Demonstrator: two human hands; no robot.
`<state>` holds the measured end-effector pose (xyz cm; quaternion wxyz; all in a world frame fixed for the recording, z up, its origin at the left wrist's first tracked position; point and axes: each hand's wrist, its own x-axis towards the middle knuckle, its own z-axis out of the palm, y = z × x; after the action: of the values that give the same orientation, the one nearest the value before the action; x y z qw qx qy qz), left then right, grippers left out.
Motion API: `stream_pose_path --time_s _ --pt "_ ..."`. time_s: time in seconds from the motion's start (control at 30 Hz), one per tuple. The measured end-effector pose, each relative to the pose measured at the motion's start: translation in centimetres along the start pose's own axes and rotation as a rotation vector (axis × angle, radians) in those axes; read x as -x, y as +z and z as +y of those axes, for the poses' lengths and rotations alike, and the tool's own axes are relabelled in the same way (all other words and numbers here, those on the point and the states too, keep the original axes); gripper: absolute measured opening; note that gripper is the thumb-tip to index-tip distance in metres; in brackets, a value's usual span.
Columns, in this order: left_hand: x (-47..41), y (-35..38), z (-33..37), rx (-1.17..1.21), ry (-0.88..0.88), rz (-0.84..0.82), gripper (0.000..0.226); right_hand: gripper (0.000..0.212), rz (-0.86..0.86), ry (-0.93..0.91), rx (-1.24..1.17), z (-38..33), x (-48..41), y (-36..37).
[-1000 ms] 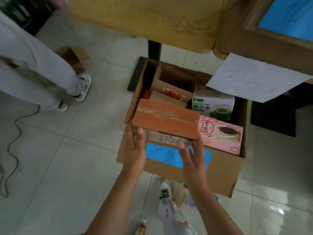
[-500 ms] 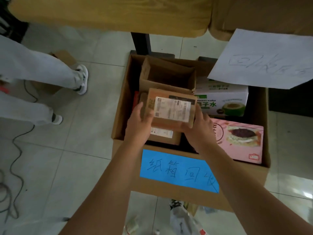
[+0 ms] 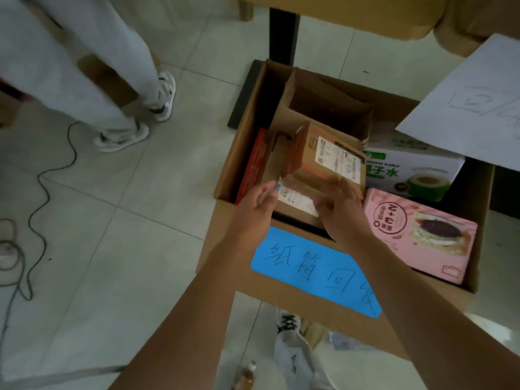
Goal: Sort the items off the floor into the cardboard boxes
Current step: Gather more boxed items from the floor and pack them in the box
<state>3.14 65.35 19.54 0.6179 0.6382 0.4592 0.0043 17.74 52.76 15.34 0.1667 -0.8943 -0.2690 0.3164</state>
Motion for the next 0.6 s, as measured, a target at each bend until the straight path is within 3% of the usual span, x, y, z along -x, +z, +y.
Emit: stream_pose_path --time_s 0.27,0.6 --pt "9.0 -1.7 -3.4 0.056 -0.017 0.159 0.032 0.043 0.114 -0.082 -0.197 -3.5 8.0 2.0" --pt "30.6 -1.6 -13.4 0.144 -0.181 0.417 0.020 0.040 -0.135 -0.134 -0.313 -0.3 28.3 7.6"
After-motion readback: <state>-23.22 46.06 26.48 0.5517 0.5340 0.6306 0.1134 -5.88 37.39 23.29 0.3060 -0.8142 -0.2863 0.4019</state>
